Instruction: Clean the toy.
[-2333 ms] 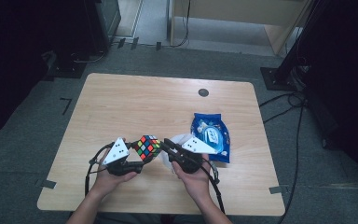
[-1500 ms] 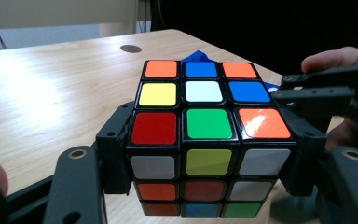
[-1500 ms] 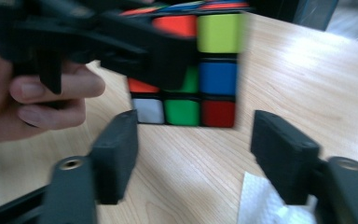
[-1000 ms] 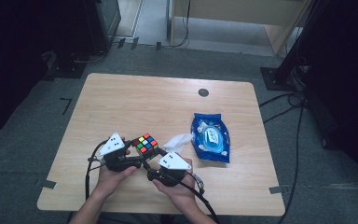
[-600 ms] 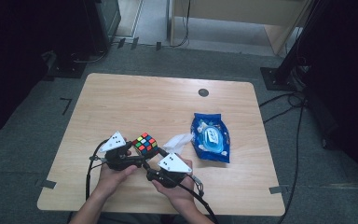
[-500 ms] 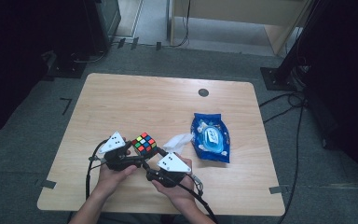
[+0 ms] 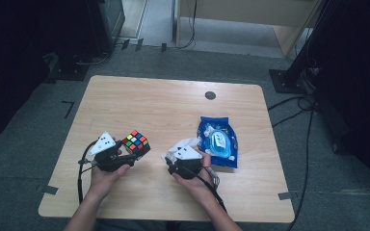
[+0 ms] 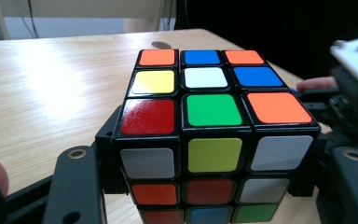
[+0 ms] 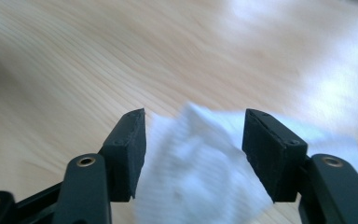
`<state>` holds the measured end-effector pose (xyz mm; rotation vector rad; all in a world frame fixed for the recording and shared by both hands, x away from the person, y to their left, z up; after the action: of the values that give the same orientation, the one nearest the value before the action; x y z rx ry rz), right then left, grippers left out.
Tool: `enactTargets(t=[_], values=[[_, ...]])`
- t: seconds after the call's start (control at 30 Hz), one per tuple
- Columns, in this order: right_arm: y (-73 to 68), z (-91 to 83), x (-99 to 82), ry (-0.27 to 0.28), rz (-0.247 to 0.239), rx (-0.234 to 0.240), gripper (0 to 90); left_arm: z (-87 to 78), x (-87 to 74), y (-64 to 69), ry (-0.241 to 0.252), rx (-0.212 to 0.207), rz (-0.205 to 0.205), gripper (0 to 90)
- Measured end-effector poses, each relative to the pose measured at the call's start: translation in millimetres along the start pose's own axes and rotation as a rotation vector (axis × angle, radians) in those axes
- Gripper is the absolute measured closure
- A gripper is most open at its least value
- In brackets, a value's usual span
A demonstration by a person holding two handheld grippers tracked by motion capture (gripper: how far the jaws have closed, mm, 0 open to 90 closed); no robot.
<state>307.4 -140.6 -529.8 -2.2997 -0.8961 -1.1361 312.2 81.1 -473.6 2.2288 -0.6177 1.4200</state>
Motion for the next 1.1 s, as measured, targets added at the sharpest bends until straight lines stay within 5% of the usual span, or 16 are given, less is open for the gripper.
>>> enactTargets(t=[0.1, 0.27, 0.4, 0.53, 0.7, 0.77, 0.87, 0.97, 1.1], values=[[13.8, 5.8, -9.0, -0.052, 0.061, -0.012, 44.5, 4.5, -4.4, 4.5, -0.023, 0.005, 0.037, 33.8], [15.6, 9.4, -12.7, -0.060, 0.065, 0.027, 51.1, 10.9, -9.2, 17.8, -0.053, -0.009, 0.094, 33.8], [18.1, 6.2, -13.4, -0.059, 0.095, 0.049, 81.7, 13.4, -12.2, 24.7, -0.071, -0.014, 0.136, 33.8], [18.8, -1.1, -10.9, -0.033, 0.128, 0.078, 88.3, 16.3, -16.8, 30.0, -0.091, -0.009, 0.172, 33.8], [-4.9, -40.5, 30.9, 0.214, 0.050, 0.164, 88.5, 22.2, -23.4, 42.9, -0.119, -0.023, 0.241, 33.9], [-16.4, -51.0, 43.1, 0.266, 0.012, 0.197, 88.5, 23.7, -24.9, 52.1, -0.117, -0.047, 0.273, 33.9], [-31.8, -51.7, 50.1, 0.259, -0.011, 0.267, 88.4, 22.3, -24.8, 64.9, -0.098, -0.086, 0.307, 33.9], [-38.8, -45.5, 47.4, 0.244, 0.015, 0.320, 88.5, 22.5, -25.7, 73.0, -0.099, -0.074, 0.359, 33.9], [-56.1, -46.4, 48.4, 0.237, 0.013, 0.409, 88.4, 21.4, -23.4, 68.0, -0.092, -0.072, 0.332, 33.9]])
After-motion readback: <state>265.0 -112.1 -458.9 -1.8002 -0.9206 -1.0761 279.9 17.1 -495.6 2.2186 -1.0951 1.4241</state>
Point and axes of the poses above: each handheld gripper's, and its own axes: z roughly forward along the jaws, x roughly out of its top, y roughly to its right, the point moved 4 cm from there along z, roughly forward along the jaws, and after that the axes turned 12 degrees about x, right-handed, at the moved point
